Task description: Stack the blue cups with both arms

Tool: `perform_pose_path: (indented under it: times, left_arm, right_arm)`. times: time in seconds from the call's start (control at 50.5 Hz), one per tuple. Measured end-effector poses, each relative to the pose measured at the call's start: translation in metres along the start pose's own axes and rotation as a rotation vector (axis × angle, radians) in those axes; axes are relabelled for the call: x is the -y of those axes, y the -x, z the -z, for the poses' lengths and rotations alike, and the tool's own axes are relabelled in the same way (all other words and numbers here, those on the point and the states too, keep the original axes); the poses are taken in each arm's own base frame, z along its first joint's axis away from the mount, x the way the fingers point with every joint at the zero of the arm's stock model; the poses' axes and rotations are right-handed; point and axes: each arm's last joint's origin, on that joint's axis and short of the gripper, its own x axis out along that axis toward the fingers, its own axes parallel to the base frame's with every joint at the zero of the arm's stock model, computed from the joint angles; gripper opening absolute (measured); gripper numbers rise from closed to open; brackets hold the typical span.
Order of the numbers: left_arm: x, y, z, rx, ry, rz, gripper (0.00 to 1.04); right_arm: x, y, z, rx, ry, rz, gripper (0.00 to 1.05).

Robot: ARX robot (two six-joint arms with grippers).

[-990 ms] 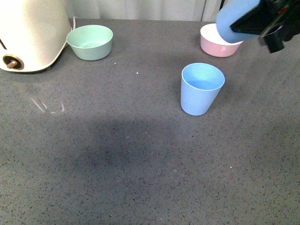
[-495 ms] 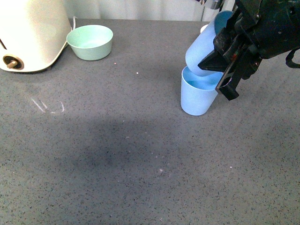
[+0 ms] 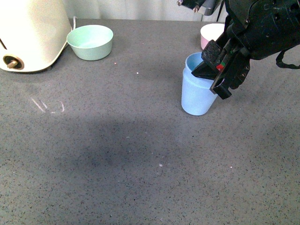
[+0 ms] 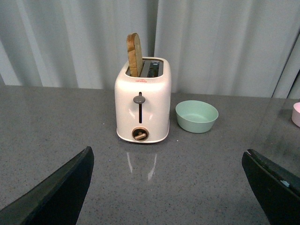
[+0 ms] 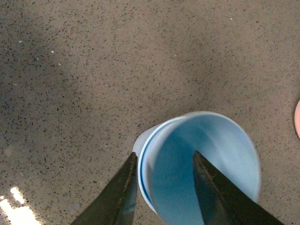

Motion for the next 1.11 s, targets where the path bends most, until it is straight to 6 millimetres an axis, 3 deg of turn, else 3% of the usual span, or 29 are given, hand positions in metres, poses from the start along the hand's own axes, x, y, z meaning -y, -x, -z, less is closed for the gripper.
perform_pose_path:
  times: [0.198,0.317,0.436,0.634,0.713,0.812,0.95,1.109]
  left_arm:
    - [0.0,0.0,0.0,0.0,0.0,0.0,0.96]
    - [0.0,0.0,0.0,0.0,0.0,0.0,0.96]
    - [0.0,0.0,0.0,0.0,0.0,0.0,0.96]
    - [0.0,0.0,0.0,0.0,0.0,0.0,0.96]
    - [0.0,0.0,0.0,0.0,0.0,0.0,0.96]
    - [0.0,0.0,0.0,0.0,0.0,0.0,0.96]
    - [0.0,0.0,0.0,0.0,0.0,0.0,0.96]
    - [0.0,0.0,0.0,0.0,0.0,0.0,0.96]
  right_arm:
    - [0.009,0.007,-0.004,0.038,-0.029,0.018,0.62]
    - [0.02,0.025,-0.009,0.149,-0.089,0.044,0.79]
    - [0.032,0.062,-0.009,0.312,-0.171,0.101,0.96]
    - [0.028,0.131,0.02,0.523,-0.34,0.289,0.96]
    - [0.015,0.147,0.035,0.576,-0.485,0.605,0.83]
    - [0.002,0.153,0.052,0.606,-0.599,0.795,0.69]
    - [-0.018,0.149,0.079,0.58,-0.656,0.814,0.48]
    - [-0.035,0.151,0.097,0.582,-0.668,0.804,0.25]
